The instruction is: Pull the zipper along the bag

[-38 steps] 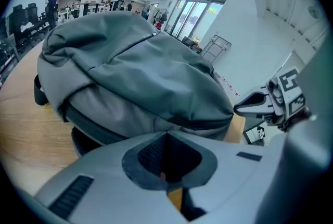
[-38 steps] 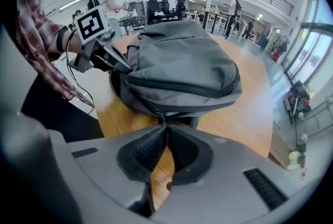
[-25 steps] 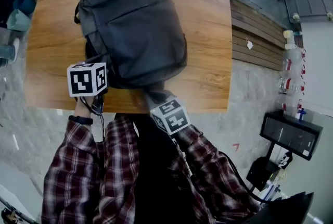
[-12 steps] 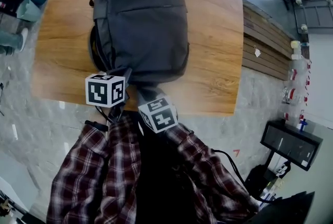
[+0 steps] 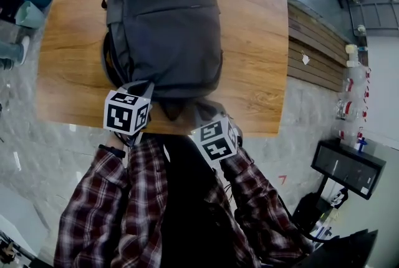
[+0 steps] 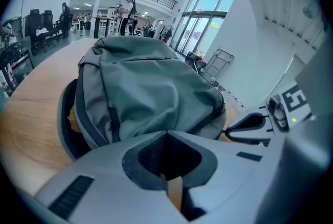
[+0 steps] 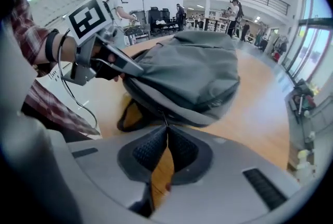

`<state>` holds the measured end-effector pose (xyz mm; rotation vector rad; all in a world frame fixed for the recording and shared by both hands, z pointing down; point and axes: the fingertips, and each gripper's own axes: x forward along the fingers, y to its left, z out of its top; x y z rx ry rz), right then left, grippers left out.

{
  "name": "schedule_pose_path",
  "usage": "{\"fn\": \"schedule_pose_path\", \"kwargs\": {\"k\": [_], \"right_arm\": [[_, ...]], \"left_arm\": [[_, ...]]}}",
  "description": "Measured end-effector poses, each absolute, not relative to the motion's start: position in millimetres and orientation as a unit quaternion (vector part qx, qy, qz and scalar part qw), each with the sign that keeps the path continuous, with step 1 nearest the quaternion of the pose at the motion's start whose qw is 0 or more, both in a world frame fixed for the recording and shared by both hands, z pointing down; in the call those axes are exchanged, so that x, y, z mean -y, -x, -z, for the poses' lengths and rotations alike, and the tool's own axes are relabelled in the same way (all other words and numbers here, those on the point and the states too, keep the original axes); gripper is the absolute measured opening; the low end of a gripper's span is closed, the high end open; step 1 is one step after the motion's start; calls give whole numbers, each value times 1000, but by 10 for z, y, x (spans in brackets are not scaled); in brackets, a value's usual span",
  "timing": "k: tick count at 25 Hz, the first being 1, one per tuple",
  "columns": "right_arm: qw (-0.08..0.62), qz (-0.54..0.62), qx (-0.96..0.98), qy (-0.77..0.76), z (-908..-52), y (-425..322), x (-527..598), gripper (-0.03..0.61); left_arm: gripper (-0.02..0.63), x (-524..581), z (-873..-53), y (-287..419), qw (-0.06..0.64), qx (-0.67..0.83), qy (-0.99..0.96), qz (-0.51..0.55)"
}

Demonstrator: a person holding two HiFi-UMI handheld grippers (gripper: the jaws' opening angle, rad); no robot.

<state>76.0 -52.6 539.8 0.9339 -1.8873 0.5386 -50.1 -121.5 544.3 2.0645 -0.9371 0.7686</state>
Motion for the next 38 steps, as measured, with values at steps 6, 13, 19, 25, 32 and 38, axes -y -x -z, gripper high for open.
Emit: {"fn": "schedule_pose_path", "kwargs": {"k": [6, 13, 19, 25, 32, 38], "right_arm": [[490, -197, 742, -414, -5438, -1491, 726, 17], [452, -255, 747, -415, -5440, -1371, 457, 15], [383, -345, 740, -432, -5446, -1059, 33, 15], [354, -368, 762, -397, -5553, -408, 15, 15], [361, -343, 782, -374, -5537, 59, 246, 15], [423, -254, 785, -375, -5564, -90, 333, 15]], "left_arm": [[9, 1215, -5452, 514, 360, 358, -807, -303], [9, 1402, -5445, 464, 307, 338, -815, -357], [9, 1745, -5424, 146, 221, 297, -836, -406], [9, 1996, -5146, 161, 159, 389, -798, -431], [9, 1118, -5371, 180, 350, 338, -794, -364], [9, 1082, -5639, 285, 324, 332, -786, -408]]}}
